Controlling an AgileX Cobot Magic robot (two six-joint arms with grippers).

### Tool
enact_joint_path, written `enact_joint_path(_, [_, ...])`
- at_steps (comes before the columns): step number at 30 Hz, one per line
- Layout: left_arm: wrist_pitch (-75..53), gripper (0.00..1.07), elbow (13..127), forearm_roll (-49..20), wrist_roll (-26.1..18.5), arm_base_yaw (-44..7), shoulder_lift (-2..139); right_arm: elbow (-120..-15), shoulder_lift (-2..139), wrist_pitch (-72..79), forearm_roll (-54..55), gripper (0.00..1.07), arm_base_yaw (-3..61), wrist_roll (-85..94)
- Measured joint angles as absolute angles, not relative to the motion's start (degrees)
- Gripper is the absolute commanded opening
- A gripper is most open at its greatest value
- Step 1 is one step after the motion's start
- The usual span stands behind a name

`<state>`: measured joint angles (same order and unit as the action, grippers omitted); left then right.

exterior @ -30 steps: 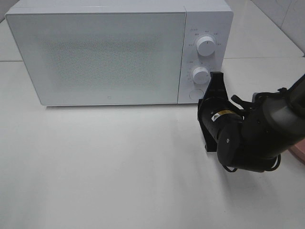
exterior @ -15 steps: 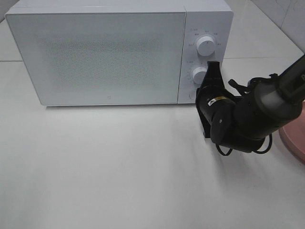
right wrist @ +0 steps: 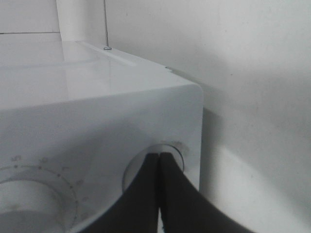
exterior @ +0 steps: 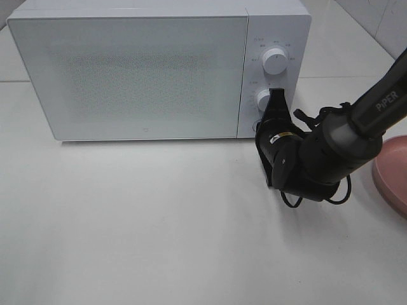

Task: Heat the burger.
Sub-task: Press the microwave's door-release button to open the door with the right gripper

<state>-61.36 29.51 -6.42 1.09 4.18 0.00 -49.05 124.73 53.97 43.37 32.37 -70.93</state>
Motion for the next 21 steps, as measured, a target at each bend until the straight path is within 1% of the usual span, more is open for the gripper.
enact_joint_path(21, [-61.36,1.02,29.51,-6.42,1.09,4.18,0.0,-50.65,125.76,54.14,44.18,0.0,32.49,-69.04])
